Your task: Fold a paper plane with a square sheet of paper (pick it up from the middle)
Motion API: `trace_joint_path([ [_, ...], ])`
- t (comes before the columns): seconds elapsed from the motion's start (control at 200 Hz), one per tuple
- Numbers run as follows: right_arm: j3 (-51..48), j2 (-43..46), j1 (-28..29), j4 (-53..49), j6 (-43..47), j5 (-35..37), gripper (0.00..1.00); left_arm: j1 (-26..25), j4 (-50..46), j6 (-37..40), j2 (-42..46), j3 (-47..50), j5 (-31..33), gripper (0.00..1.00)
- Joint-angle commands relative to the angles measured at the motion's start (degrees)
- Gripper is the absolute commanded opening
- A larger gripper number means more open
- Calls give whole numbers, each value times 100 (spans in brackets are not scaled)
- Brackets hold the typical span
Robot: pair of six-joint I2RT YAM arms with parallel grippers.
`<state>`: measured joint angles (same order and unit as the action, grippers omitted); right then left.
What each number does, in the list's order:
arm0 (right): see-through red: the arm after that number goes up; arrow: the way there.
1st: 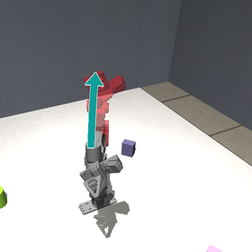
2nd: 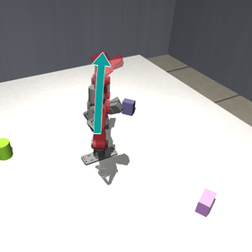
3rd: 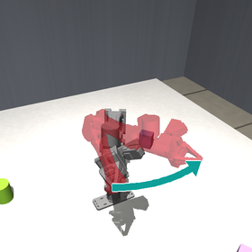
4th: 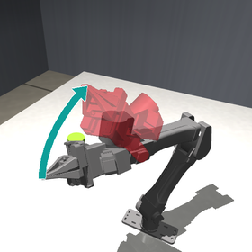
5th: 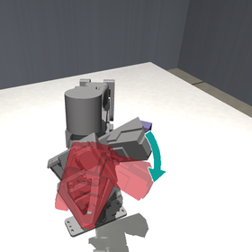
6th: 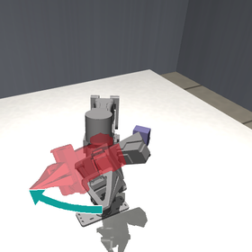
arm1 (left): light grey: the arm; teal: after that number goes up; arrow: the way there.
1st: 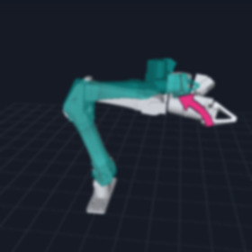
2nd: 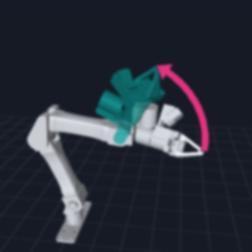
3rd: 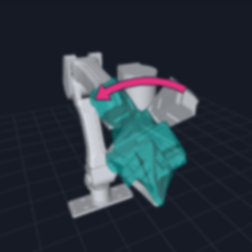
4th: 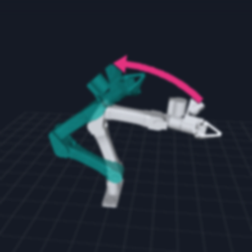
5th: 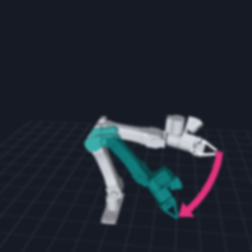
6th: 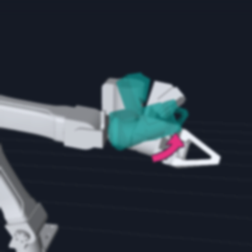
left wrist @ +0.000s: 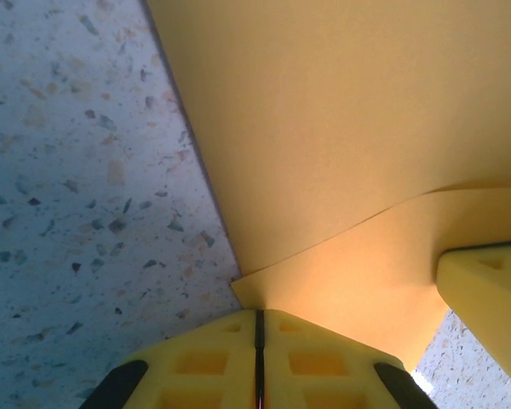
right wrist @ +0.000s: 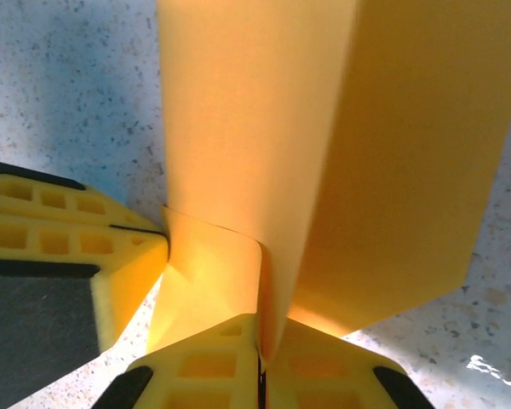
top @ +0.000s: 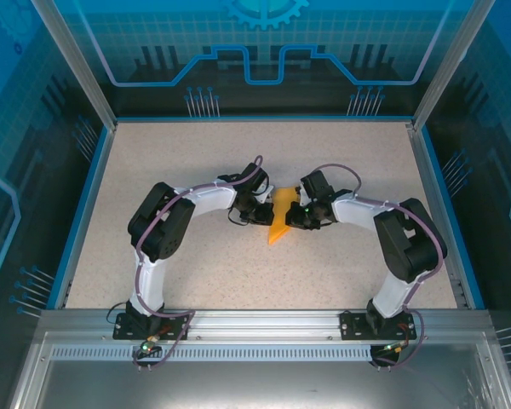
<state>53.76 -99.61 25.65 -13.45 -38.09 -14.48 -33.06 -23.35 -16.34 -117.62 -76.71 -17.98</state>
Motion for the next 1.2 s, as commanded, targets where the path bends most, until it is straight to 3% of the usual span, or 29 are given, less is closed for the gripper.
trace_joint_path([
  [0.0, 207, -102, 137, -147, 24, 75, 8, -160, -75, 78, -208, -57, -2, 9],
  [0.395, 351, -98, 195, 24, -207, -193, 8, -176, 63, 61, -263, 65, -30, 9],
  [0.53, 229, 22, 186, 113, -279, -293, 18, -176, 55, 67, -277, 57, -15, 9],
  [0.765, -201, 346, 186, 570, -598, -558, 21, -177, 24, 54, -323, -67, 5, 9],
  [0.905, -265, 255, 240, 598, -661, -497, 20, -175, 17, 34, -307, -79, 6, 9],
  [1.195, -208, 155, 300, 220, -388, 25, 7, -176, 31, -79, -98, -132, -165, 10],
])
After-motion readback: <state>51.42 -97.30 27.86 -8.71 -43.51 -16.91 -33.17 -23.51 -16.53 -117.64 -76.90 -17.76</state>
